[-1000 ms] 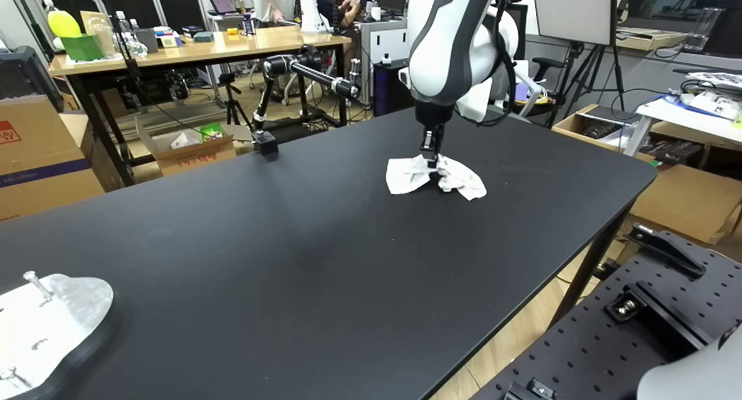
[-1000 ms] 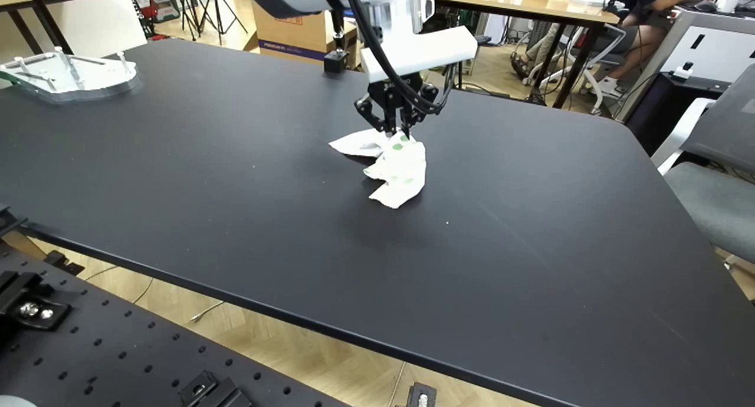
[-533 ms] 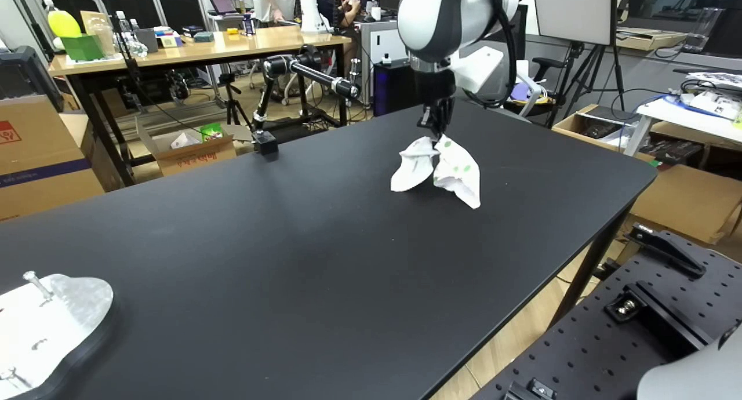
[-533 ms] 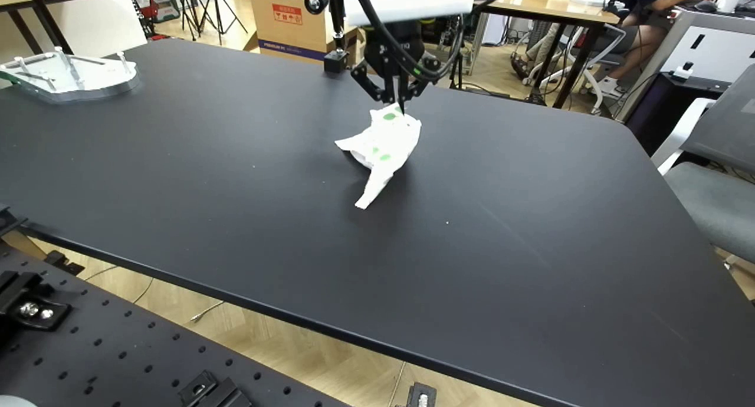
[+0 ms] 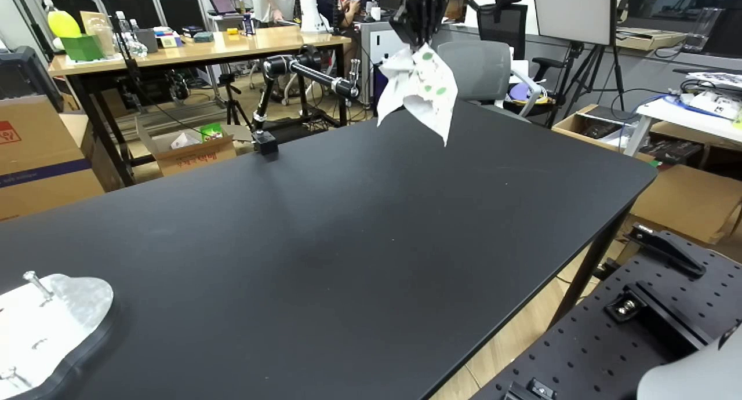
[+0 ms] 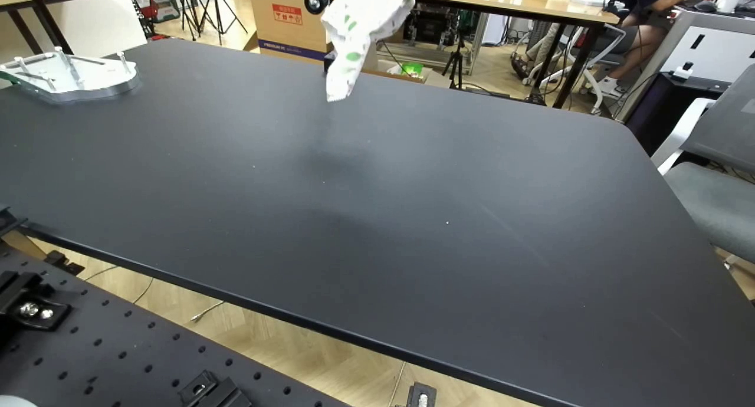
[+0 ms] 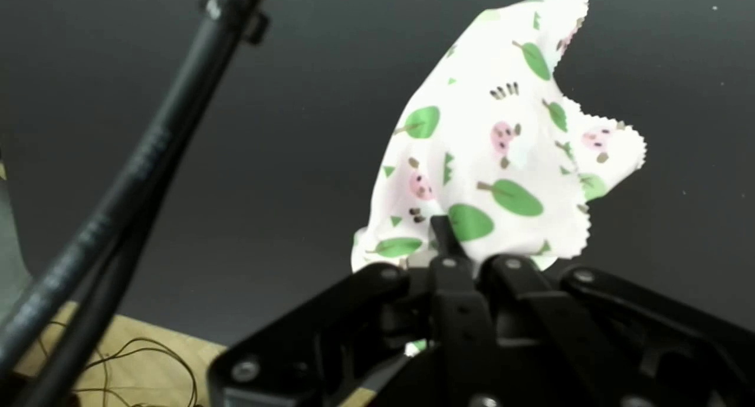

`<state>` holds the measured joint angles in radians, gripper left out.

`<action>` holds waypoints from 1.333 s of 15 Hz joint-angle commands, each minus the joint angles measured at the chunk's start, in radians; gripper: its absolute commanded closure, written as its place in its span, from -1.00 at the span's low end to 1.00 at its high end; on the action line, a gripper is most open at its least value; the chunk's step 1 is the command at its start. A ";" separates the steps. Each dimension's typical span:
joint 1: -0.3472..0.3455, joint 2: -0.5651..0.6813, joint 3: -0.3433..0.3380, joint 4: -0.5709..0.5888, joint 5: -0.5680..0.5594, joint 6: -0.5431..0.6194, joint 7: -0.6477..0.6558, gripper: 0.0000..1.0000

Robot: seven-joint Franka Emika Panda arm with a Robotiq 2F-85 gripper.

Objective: Pick up the cloth from the table and hang it on the black stand

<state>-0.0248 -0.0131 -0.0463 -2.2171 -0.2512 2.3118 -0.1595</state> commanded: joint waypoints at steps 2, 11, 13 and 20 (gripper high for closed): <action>0.023 -0.074 0.044 0.128 0.001 -0.186 0.060 0.97; 0.060 0.029 0.096 0.375 0.031 -0.370 0.044 0.97; 0.064 0.068 0.098 0.402 0.038 -0.383 0.039 0.97; 0.073 0.200 0.104 0.460 0.062 -0.377 0.025 0.97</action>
<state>0.0387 0.1264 0.0561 -1.8286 -0.2055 1.9686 -0.1356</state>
